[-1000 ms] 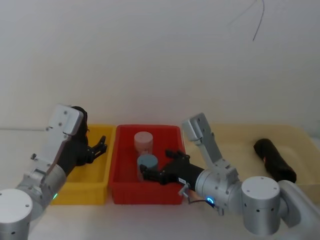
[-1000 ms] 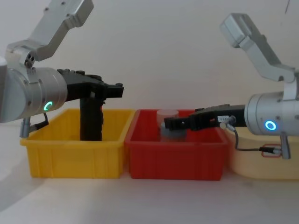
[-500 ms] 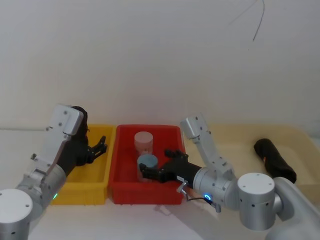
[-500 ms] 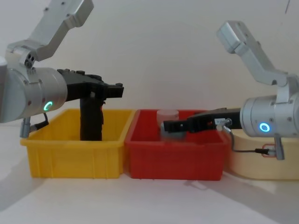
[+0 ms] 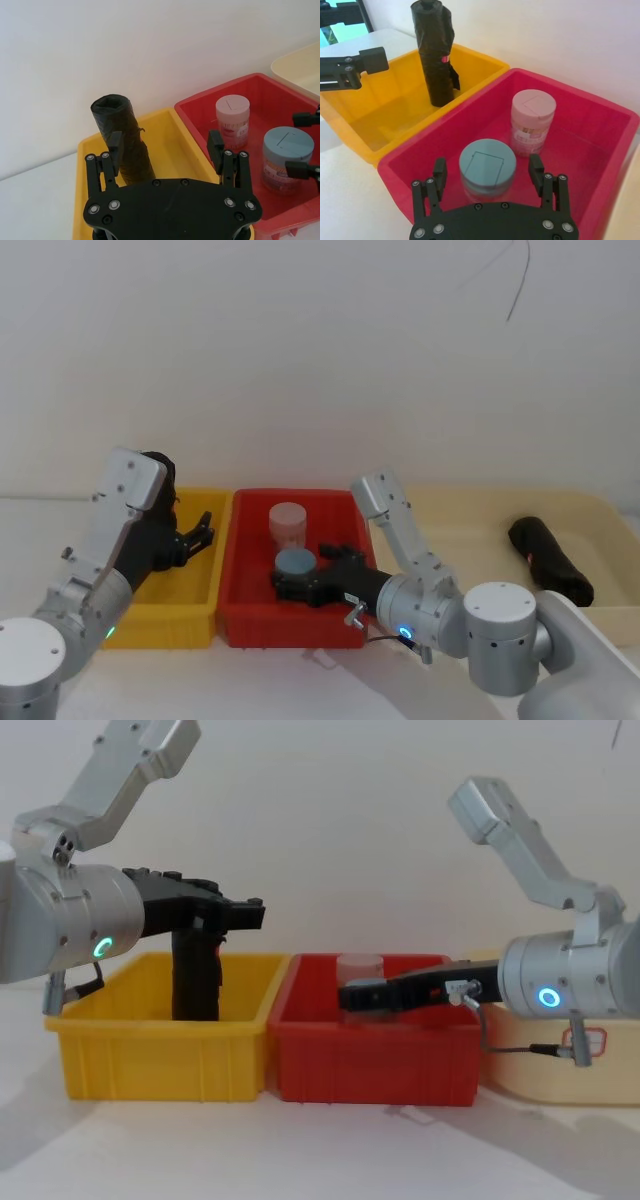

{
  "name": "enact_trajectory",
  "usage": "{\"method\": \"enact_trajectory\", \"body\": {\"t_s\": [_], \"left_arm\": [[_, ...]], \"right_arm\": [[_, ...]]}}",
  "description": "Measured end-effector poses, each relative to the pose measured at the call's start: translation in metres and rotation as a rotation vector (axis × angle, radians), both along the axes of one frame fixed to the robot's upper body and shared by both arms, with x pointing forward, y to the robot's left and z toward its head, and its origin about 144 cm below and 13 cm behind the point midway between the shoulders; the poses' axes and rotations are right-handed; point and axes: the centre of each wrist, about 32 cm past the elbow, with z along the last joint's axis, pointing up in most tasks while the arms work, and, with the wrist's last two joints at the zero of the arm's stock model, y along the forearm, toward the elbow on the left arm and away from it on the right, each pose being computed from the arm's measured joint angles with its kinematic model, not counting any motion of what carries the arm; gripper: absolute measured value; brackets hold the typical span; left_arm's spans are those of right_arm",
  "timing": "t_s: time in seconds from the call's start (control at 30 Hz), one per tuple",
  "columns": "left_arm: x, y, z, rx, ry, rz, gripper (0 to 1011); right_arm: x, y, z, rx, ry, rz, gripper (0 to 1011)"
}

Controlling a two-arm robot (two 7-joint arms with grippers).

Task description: Pick up the garbage bag with the one hand and transfer it to the other hand.

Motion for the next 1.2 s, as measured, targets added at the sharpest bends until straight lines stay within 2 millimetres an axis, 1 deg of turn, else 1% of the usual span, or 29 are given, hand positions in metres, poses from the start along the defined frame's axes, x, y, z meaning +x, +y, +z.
{"method": "enact_trajectory", "body": {"t_s": [0.23,0.3,0.37,0.5,0.53,0.57,0.6,0.73,0.87,1.2], "left_arm": [[0.0,0.0,0.0,0.0,0.0,0.0,1001],[0.0,0.0,0.0,0.0,0.0,0.0,1000],[0.0,0.0,0.0,0.0,0.0,0.0,1001],[0.0,0.0,0.0,0.0,0.0,0.0,1000],[0.0,0.0,0.0,0.0,0.0,0.0,1001],[0.0,0.0,0.0,0.0,0.0,0.0,1000],[0.0,0.0,0.0,0.0,0.0,0.0,1001],[0.0,0.0,0.0,0.0,0.0,0.0,1001],[0.0,0.0,0.0,0.0,0.0,0.0,1000],[0.0,0.0,0.0,0.0,0.0,0.0,1000]], "right_arm": [[0.003,0.003,-0.002,-0.005,0.018,0.006,1000],[0.003,0.004,-0.003,-0.008,0.023,0.009,978],[0.004,0.005,-0.004,-0.01,0.029,0.01,945],[0.004,0.006,-0.005,-0.013,0.035,0.01,818],[0.005,0.006,-0.005,-0.013,0.036,0.01,818],[0.005,0.006,-0.005,-0.013,0.036,0.011,792],[0.005,0.006,-0.005,-0.013,0.037,0.011,744],[0.005,0.007,-0.005,-0.013,0.036,0.01,658],[0.005,0.007,-0.004,-0.01,0.028,0.008,659],[0.006,0.007,0.01,0.023,-0.028,-0.006,659]]}}
